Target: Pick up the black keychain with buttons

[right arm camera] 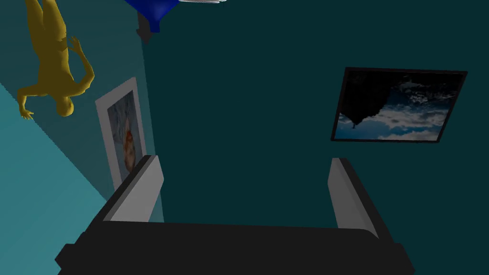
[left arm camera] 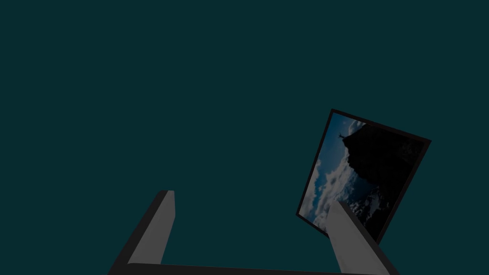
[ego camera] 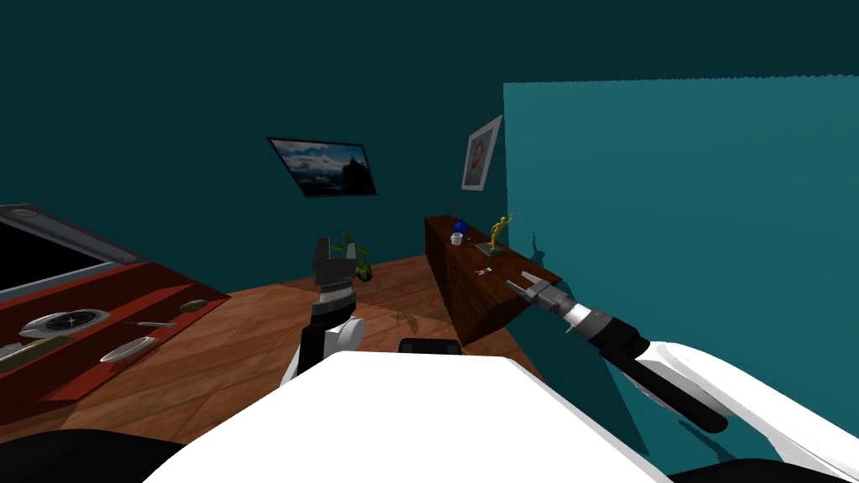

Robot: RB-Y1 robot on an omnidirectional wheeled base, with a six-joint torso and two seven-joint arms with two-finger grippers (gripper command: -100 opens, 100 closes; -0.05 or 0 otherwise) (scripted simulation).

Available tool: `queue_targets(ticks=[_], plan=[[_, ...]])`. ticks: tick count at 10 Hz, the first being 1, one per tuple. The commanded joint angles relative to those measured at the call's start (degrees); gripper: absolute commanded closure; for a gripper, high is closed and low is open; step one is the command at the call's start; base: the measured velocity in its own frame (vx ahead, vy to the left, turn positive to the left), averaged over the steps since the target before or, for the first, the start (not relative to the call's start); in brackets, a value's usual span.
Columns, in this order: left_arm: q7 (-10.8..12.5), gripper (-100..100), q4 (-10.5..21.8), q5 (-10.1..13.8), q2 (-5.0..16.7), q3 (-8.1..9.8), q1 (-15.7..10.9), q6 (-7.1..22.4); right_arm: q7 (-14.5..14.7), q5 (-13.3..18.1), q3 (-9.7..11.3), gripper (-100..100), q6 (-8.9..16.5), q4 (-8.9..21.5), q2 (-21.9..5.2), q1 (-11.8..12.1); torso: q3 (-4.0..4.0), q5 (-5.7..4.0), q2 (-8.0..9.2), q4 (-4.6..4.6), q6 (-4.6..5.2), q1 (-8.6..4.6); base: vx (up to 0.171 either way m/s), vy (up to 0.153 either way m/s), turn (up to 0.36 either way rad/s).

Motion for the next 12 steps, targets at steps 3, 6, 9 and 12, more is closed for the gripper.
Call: queue_targets(ticks=[3, 6, 9, 12], plan=[[0.0, 0, 0.0, 0.0, 0.0, 0.0, 0.0, 0.0, -0.04, 4.87, -1.35, -100, -1.26, 1.18, -4.09, 1.85, -0.01, -0.01, -0.01, 0.0, 0.0, -0.03, 0.068, 0.053, 0.008], [0.0, 0, 0.0, 0.0, 0.0, 0.0, 0.0, 0.0, 0.18, 9.84, -2.56, -100, -3.24, 3.23, -9.15, 4.03, 0.0, -0.01, 0.01, 0.0, 0.0, -0.02, 0.074, 0.066, 0.021], [0.0, 0, 0.0, 0.0, 0.0, 0.0, 0.0, 0.0, 0.37, 13.73, -3.01, -100, -4.34, 4.27, -11.59, 5.11, -0.03, -0.02, -0.04, -0.01, -0.01, -0.06, 0.076, 0.049, 0.029], [0.0, 0, 0.0, 0.0, 0.0, 0.0, 0.0, 0.0, 0.89, 18.78, -3.64, -100, -6.7, 6.36, -16.22, 7.21, -0.02, -0.02, -0.02, -0.01, 0.0, -0.08, 0.083, 0.055, 0.047]])
